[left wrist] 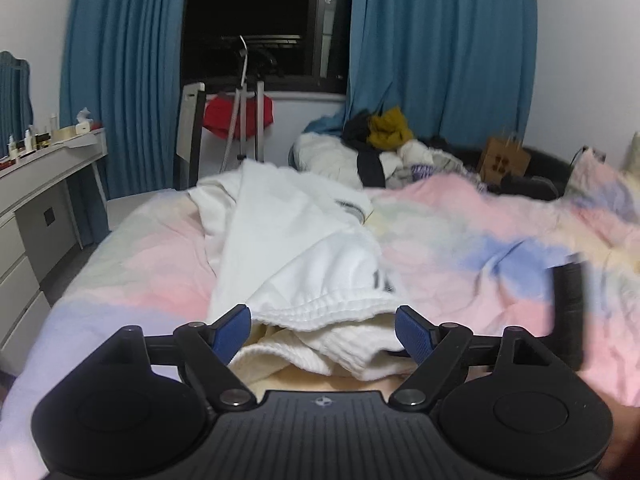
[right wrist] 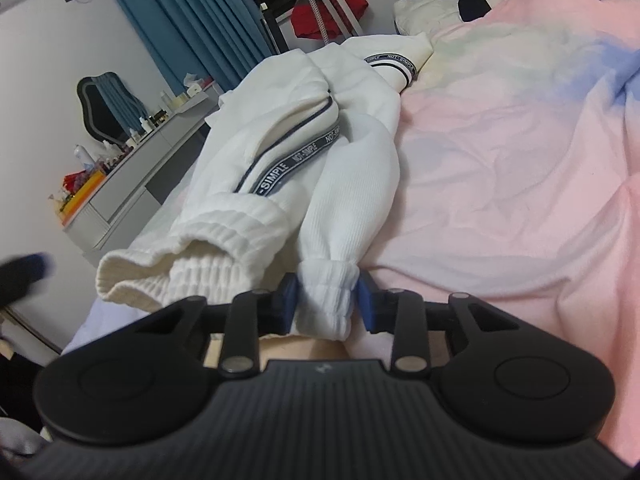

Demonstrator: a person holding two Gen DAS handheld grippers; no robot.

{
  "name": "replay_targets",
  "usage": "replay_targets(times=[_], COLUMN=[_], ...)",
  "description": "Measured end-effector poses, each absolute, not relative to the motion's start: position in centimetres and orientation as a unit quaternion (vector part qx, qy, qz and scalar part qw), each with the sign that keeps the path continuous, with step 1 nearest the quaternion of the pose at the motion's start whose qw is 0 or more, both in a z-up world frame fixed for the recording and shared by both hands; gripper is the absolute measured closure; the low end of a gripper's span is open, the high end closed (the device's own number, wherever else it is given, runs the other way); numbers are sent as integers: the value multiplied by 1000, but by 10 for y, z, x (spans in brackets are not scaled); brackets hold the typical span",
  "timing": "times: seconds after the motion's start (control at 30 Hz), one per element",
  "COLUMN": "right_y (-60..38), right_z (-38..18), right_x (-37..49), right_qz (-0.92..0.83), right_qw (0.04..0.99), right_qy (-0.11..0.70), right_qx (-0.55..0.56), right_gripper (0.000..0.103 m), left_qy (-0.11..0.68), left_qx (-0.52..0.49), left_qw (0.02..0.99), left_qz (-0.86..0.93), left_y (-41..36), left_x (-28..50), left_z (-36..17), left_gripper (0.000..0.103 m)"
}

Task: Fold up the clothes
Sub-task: 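Grasp the other ribbed cuff with the right gripper while left holds its cuff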

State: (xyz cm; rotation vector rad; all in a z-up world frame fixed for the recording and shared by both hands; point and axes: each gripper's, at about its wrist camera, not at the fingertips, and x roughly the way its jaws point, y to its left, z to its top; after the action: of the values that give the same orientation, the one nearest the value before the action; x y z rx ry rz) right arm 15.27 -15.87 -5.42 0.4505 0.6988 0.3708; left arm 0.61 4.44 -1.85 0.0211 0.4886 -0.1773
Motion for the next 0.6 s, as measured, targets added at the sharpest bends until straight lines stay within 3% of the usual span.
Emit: replay_targets(times=[0.27,0.6], right_y=[-160,-177], right_z=[-47,-30], right_x=[148,132], right_qz=[170,146], right_qw=[903,902], right_qy=[331,318], right_qx=[216,251], right_gripper=[73,78], left_qy=[163,157], left_qx=[12,28], left_qw=[983,982], left_qz=[-83,-99], left_y=[25,20], left_x=[-95,-72], left_z=[3,-19], left_gripper=[16,16])
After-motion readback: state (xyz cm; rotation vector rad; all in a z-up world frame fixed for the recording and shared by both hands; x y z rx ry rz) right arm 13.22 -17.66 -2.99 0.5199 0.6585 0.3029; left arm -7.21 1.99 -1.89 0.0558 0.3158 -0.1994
